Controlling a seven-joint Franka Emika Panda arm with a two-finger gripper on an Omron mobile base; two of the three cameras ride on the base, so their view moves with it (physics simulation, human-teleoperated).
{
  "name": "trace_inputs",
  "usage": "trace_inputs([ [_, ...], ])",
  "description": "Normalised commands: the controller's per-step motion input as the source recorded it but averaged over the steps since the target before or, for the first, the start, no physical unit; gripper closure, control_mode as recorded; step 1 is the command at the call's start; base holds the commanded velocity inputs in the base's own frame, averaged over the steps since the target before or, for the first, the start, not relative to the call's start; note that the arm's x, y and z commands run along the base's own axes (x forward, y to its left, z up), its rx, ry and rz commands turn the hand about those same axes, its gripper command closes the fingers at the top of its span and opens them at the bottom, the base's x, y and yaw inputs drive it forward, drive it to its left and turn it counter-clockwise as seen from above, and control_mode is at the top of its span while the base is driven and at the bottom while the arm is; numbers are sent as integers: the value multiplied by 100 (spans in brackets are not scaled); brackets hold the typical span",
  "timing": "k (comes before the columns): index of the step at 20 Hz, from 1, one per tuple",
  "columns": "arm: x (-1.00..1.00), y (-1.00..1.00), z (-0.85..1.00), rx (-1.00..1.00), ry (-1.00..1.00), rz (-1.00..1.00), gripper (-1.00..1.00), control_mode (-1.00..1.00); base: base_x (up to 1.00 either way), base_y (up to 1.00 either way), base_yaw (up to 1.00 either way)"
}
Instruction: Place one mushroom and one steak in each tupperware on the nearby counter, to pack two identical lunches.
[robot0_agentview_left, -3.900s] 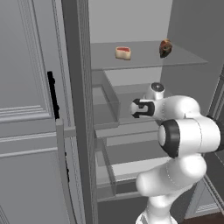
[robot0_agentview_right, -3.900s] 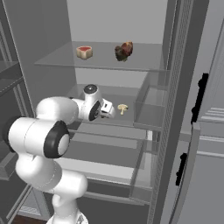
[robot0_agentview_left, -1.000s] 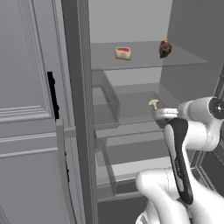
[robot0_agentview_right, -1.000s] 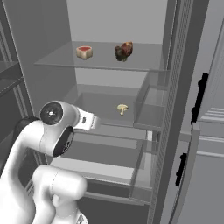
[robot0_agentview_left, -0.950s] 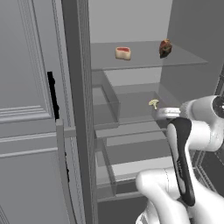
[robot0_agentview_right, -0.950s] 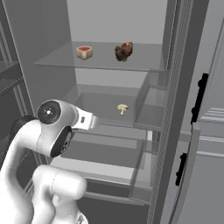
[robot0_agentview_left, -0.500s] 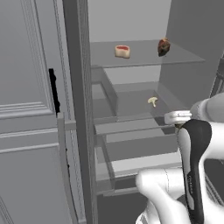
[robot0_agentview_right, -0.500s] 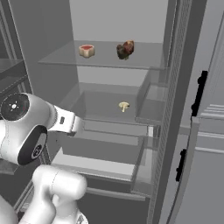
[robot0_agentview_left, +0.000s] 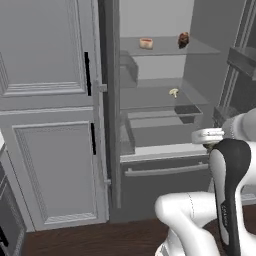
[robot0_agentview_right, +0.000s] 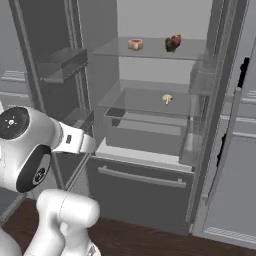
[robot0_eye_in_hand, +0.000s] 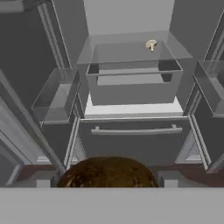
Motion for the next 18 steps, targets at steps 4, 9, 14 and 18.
trace_inputs([
  [4,0,0,0,0,0,0,100,100,-40,100,29],
  [9,0,0,0,0,0,0,100,100,1,100,19],
  [14,0,0,0,0,0,0,100,100,67,92,22],
  [18,0,0,0,0,0,0,100,100,100,27,33],
])
